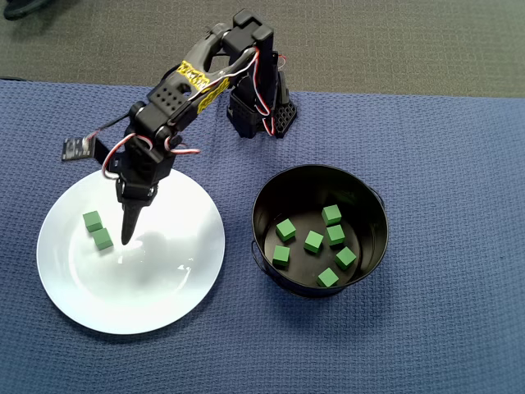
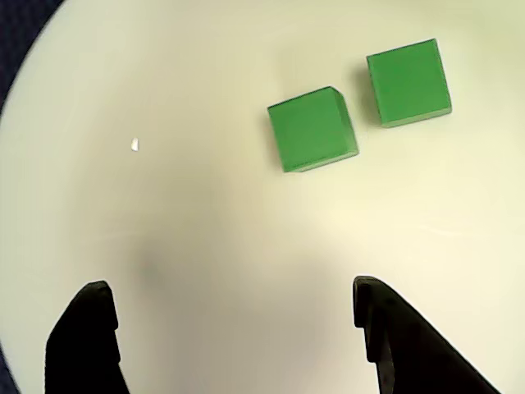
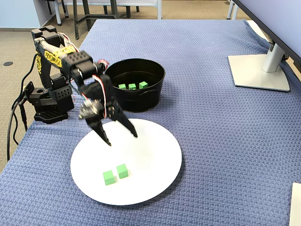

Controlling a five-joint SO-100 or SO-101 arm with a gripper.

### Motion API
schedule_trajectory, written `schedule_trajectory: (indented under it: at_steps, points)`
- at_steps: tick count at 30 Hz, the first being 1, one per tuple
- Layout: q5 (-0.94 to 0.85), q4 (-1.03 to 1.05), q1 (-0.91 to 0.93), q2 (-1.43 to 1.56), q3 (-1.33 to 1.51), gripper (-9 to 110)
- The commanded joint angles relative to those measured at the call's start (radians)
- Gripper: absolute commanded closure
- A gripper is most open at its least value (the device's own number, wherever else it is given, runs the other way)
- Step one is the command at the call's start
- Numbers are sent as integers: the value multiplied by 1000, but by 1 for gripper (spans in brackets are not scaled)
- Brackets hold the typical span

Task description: Pick up the green cubes from the white plate and place them in the black recipient

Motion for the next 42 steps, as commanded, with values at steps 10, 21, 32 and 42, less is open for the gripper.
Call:
schedule_trajectory:
  at_steps: [10, 21, 32, 42]
  points:
    - [-278, -101, 41, -147, -135, 71]
    - [-238, -127, 49, -224, -187, 73]
    - [-224, -95, 63, -308, -291, 73]
    - [-219, -86, 75, -365, -356, 73]
